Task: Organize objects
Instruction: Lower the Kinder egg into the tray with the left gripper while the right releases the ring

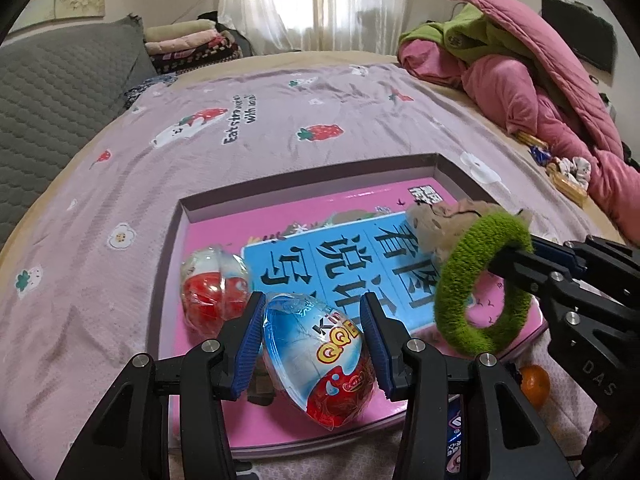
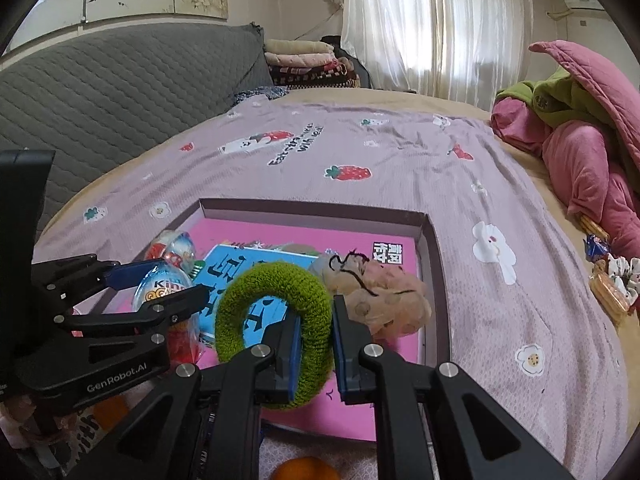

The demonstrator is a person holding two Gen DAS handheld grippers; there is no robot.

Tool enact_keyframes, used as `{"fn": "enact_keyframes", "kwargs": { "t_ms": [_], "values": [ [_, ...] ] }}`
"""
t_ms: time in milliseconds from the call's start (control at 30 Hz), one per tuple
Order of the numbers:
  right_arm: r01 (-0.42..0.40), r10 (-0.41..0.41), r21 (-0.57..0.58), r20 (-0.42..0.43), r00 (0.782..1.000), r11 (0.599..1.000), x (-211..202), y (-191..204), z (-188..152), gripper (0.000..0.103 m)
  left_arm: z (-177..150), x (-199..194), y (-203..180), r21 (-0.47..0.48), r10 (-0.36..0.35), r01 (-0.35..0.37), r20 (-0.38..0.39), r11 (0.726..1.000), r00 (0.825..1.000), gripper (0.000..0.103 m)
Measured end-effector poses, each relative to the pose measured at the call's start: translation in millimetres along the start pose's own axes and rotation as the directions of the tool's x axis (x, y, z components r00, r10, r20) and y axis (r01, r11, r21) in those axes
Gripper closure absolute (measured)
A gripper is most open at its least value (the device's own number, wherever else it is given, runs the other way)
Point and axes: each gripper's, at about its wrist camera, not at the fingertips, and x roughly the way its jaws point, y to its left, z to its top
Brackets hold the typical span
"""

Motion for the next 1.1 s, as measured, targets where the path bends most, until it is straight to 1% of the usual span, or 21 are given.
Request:
{"fn": "enact_keyframes", "kwargs": {
  "t_ms": [100,333,467,733,933,1100],
  "values": [
    [0.005,-0.005,-0.003,-0.005,1.000,1.000,4,1,-2,0.089,0,0,-2,0.006,-0.004,0.004,0.006,1.000,1.000,0.054],
    [0.032,-0.034,-0.037,-0.051,0.998,0.999,15,5,-7,0.089,-2,-1,-7,0.020,-0.025,0.025,0.015,1.000,1.000,0.054],
    [0.043,-0.045,-0.031,-0.063,0.997,0.999,18,2,-8,0.089,-3,-1,-11,0.029,-0.044,0.044,0.015,0.999,0.999,0.054],
    [0.060,-0.061,-0.017,-0.076,0.995,0.998,20,-4,-9,0.089,-3,2,-7,0.021,-0.062,0.062,0.012,0.998,0.998,0.054],
    [0.060,-0.061,-0.016,-0.071,0.996,0.998,20,-5,-9,0.089,-4,12,1,0.003,-0.031,0.031,0.003,1.000,1.000,0.054],
    [0.056,-0.058,-0.026,-0.076,0.995,0.998,22,-3,-9,0.089,-4,14,2,-0.003,-0.030,0.030,0.013,1.000,0.999,0.054]
  ]
}}
